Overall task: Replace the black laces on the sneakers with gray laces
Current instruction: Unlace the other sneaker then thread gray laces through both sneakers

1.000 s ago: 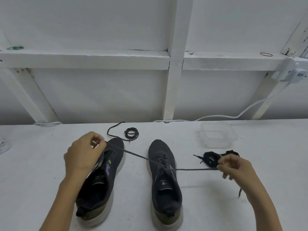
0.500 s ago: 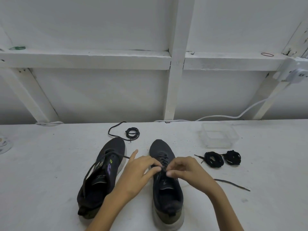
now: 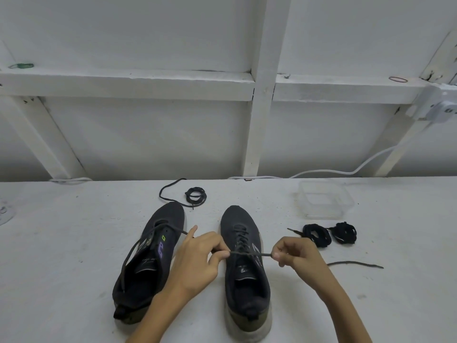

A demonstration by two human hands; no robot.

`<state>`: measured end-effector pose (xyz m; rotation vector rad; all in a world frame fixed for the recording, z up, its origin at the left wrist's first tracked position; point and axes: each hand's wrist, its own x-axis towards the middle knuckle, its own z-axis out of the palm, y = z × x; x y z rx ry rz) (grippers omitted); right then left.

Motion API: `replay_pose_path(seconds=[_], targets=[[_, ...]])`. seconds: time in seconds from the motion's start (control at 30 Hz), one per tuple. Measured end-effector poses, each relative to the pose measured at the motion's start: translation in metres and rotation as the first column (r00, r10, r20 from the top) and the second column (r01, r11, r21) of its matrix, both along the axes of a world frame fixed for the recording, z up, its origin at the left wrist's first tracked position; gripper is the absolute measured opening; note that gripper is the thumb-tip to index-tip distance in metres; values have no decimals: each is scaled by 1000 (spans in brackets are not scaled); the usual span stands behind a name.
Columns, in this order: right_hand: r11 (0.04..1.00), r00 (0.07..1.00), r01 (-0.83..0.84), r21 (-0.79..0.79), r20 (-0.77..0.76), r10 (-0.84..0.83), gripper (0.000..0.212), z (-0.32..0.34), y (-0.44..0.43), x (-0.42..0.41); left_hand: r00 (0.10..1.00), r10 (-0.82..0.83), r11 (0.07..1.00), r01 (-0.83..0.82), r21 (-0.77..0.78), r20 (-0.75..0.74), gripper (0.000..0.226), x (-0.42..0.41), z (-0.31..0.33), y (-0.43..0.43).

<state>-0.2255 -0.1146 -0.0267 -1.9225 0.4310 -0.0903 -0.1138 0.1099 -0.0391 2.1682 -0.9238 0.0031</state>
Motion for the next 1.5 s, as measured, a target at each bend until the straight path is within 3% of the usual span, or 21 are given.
replay_pose_path(seconds=[0.13,0.33,0.5,0.57,0.73,0.87,0.93,1.1,1.3,1.5], targets=[[999,999,17,42,-33,-16,29,-3,-3,-1,1000,16,1000,-16,-9,-24,16,0,-4,5],[990,998,-2,143,-65,11,22,-2,-2,0,991,-12,1000,9,-24,-136,29,-4,0,9],[978,986,-159,136,-24,163,13,9,8,-3,946,-86,992,52,-116,-311,8,-16,10,4],[973,977,-214,91,-1,215,24,12,19,-2,937,-58,990,8,-144,-344,18,-26,8,-1],[980,976,-177,-92,110,186,24,6,29,-1,988,-24,992,4,-129,-153,18,-36,-3,-3],[983,976,-152,-105,139,166,21,4,27,-5,995,-5,997,-3,79,95,15,-37,1,-1],[984,979,-141,-106,133,155,20,2,27,-4,989,-6,992,-13,128,147,15,-36,5,-1],[989,979,-147,-11,142,147,13,2,27,-3,986,-49,988,24,154,161,18,-30,5,-2],[986,980,1,168,195,-34,12,2,34,1,972,-97,994,85,63,216,23,-25,10,-8],[949,968,128,288,171,-183,14,-3,43,2,998,-44,996,40,-76,-53,31,-25,0,-10]])
